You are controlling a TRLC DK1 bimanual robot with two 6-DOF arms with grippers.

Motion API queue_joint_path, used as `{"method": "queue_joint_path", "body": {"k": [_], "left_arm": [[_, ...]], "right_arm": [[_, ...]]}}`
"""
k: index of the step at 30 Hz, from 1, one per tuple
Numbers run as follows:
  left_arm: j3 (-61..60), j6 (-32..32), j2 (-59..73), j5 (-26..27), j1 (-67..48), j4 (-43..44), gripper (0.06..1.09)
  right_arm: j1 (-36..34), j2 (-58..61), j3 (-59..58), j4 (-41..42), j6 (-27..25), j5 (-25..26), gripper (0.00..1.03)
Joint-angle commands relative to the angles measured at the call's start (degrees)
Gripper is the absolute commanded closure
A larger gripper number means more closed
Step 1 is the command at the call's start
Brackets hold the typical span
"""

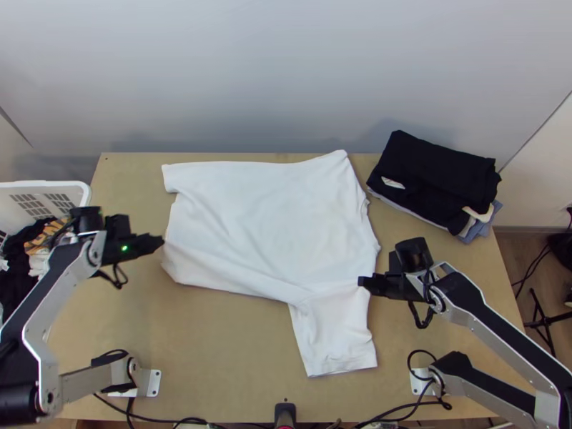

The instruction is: Fold the t-shirt

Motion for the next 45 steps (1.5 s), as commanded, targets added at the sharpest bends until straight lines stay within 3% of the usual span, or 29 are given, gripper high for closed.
{"method": "queue_joint_path", "body": {"k": [1, 4, 7, 8, 10, 15, 17, 19, 21, 29, 45], "left_arm": [[2.1, -10.3, 8.1, -2.8, -6.7, 12.6, 0.8], [3.5, -10.5, 8.2, -2.9, -6.9, 12.4, 0.4], [3.7, -8.0, 5.0, -2.9, -4.3, 10.2, 0.13], [3.8, -6.3, 3.8, -2.9, -2.9, 8.7, 0.12], [4.3, -2.2, 1.2, -2.6, 0.1, 4.0, 0.12], [6.7, 9.5, 1.1, -2.3, 5.6, -16.9, 0.14], [5.9, 12.5, 1.6, -2.0, 6.2, -21.0, 0.32], [4.7, 11.5, 1.6, -1.0, 6.2, -21.0, 0.56], [3.4, 10.0, 2.0, 1.3, 5.8, -20.0, 0.66], [2.4, 2.8, 6.6, 1.6, -0.2, -11.5, 0.65], [3.4, 5.4, 7.9, 0.8, 2.0, -11.0, 0.65]], "right_arm": [[1.2, -0.3, -0.8, 0.4, 0.3, 0.3, 1.0], [1.5, -0.5, -0.8, 0.4, 0.7, 0.5, 1.0], [1.5, -0.7, -0.9, 0.4, 0.7, 0.5, 1.0], [1.5, -0.8, -1.0, 0.4, 0.8, 0.5, 1.0], [1.5, -1.0, -1.4, 0.4, 0.8, 0.5, 1.0], [1.5, -0.9, -1.9, 0.6, 1.4, 0.5, 1.0], [1.5, -0.6, -1.8, 1.0, 1.4, 0.5, 1.0], [1.5, -0.3, -1.8, 1.3, 1.6, 0.5, 1.0], [1.6, -0.2, -1.8, 1.9, 1.9, 0.5, 1.0], [1.6, 0.2, -1.5, 2.3, 1.9, 0.5, 1.0], [0.9, 0.6, -1.6, 2.6, 1.8, 0.5, 1.0]]}}
